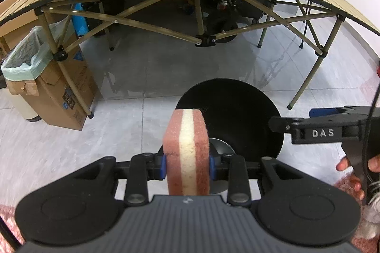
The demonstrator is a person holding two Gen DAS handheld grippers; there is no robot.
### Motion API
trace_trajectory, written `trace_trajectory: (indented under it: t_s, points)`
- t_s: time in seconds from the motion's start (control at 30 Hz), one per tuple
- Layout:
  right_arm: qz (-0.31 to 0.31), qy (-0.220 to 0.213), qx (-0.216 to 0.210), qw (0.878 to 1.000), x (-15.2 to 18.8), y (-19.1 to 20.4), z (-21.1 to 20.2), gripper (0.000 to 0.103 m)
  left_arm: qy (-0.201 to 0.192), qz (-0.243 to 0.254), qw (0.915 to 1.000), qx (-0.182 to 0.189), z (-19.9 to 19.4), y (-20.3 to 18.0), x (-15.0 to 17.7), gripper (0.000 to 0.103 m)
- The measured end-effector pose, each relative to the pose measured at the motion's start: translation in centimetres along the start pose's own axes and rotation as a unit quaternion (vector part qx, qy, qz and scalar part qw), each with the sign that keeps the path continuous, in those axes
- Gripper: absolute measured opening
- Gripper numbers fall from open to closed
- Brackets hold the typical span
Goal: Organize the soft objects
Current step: 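Open the right gripper to drop the purple scrunchie into the bin, then open the left gripper to drop the sponge into the bin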
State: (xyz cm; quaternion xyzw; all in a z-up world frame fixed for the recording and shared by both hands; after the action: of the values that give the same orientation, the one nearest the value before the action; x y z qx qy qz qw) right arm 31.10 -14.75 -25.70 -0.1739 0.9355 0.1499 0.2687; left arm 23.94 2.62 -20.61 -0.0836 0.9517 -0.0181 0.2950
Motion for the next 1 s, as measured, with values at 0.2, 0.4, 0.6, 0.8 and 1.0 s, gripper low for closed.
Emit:
trace_trajectory:
  t_s: [0.2, 0.4, 0.6, 0.8, 1.0]
  points:
    - [0.014, -0.009, 0.017, 1.0, 0.1, -1.8, -1.8, 0.103, 0.005, 0.015, 0.9998, 0.009, 1.1, -1.8, -0.7, 0.032]
    - [0.031, -0.014, 0.045, 0.998, 0.1, -4.1, -2.7, 0.103, 0.008, 0.032, 0.9992, 0.021, 2.5, -3.7, -1.9, 0.032]
    - [0.035, -0.008, 0.068, 0.997, 0.1, -5.6, -2.6, 0.103, 0.019, 0.05, 0.9982, 0.026, 4.8, -5.3, -2.7, 0.032]
    - [0.042, 0.001, 0.077, 0.996, 0.2, -6.4, -2.1, 0.103, 0.04, 0.059, 0.997, 0.031, 7.7, -6.5, -3.1, 0.032]
    - [0.047, -0.001, 0.087, 0.995, -0.1, -7.4, -1.7, 0.103, 0.041, 0.059, 0.9969, 0.031, 9.9, -7.0, -3.4, 0.032]
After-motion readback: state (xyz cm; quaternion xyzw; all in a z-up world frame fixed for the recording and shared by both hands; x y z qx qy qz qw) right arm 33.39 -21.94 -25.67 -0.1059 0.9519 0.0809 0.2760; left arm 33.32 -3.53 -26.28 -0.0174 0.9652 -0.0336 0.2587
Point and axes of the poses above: each gripper's, at about its wrist camera, not at the fingertips, and z roughly the way its jaws point, y to its left, x to its underside, the point moved 10 cm from there along z, roughly the way its jaws point, and after that the axes turned 6 degrees about -z, right-handed, at the moved point
